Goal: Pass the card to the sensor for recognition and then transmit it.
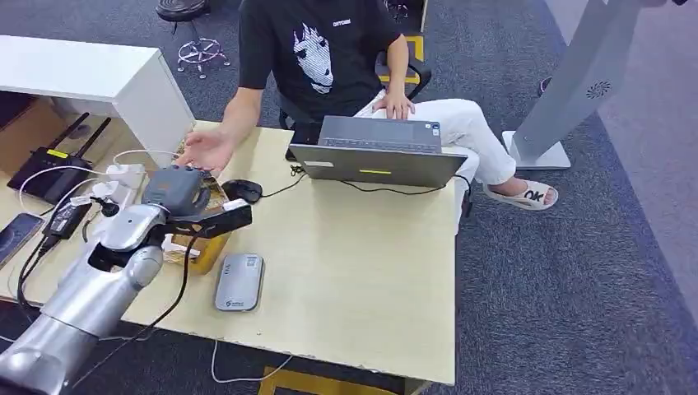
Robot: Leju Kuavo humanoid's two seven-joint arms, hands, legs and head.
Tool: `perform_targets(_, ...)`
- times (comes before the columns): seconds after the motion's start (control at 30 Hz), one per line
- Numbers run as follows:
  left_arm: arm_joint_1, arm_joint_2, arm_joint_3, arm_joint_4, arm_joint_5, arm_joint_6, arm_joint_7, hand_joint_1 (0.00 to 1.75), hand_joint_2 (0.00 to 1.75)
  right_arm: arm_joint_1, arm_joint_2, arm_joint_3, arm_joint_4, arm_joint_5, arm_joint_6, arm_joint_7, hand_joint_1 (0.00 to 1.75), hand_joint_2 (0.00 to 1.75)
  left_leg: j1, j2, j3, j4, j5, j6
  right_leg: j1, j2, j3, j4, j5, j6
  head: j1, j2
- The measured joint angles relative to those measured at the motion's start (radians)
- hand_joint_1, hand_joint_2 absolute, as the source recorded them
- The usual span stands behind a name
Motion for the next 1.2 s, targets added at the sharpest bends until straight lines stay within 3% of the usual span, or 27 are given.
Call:
perform_targets(0.2, -0.019, 0.005, 0.008, -0.005, 0.002, -0.002, 0.001, 1.75, 1.75, 0.0, 0.0, 0.0, 0.001, 0.0, 0.0, 0.0, 0.0, 1.75, 0.0, 0.0, 0.0, 0.0, 0.0, 0.0, 0.0, 0.0, 0.0, 0.0, 0.0, 0.0, 0.0, 0.0)
perform_targets(0.53, -0.088, 0.009, 0.059, -0.001, -0.076, 0.021, 0.066, 1.75, 1.75, 0.0, 0.0, 0.011, 0.001, 0.0, 0.0, 0.003, 0.0, 1.75, 0.0, 0.0, 0.0, 0.0, 0.0, 0.0, 0.0, 0.0, 0.0, 0.0, 0.0, 0.0, 0.0, 0.0)
perform_targets(0.97, -0.105, 0.006, 0.121, 0.037, -0.084, 0.061, 0.053, 1.75, 1.75, -0.001, -0.004, 0.035, 0.001, 0.0, 0.0, 0.013, 0.0, 1.75, 0.0, 0.0, 0.0, 0.0, 0.0, 0.0, 0.0, 0.0, 0.0, 0.0, 0.0, 0.0, 0.0, 0.0)
perform_targets(1.0, -0.105, 0.004, 0.126, 0.037, -0.084, 0.071, 0.052, 1.66, 1.75, -0.001, -0.005, 0.037, 0.0, 0.0, 0.0, 0.013, 0.0, 1.75, 0.0, 0.0, 0.0, 0.0, 0.0, 0.0, 0.0, 0.0, 0.0, 0.0, 0.0, 0.0, 0.0, 0.0)
perform_targets(1.03, -0.105, 0.002, 0.128, 0.037, -0.083, 0.077, 0.052, 0.0, 1.75, -0.001, -0.005, 0.039, 0.0, 0.0, 0.0, 0.013, 0.0, 1.75, 0.0, 0.0, 0.0, 0.0, 0.0, 0.0, 0.0, 0.0, 0.0, 0.0, 0.0, 0.0, 0.0, 0.0)
perform_targets(1.2, -0.103, -0.014, 0.142, 0.037, -0.085, 0.126, 0.048, 0.0, 1.75, -0.001, -0.008, 0.044, -0.002, 0.0, 0.0, 0.022, 0.0, 1.75, 0.0, 0.0, 0.0, 0.0, 0.0, 0.0, 0.0, 0.0, 0.0, 0.0, 0.0, 0.0, 0.0, 0.0)
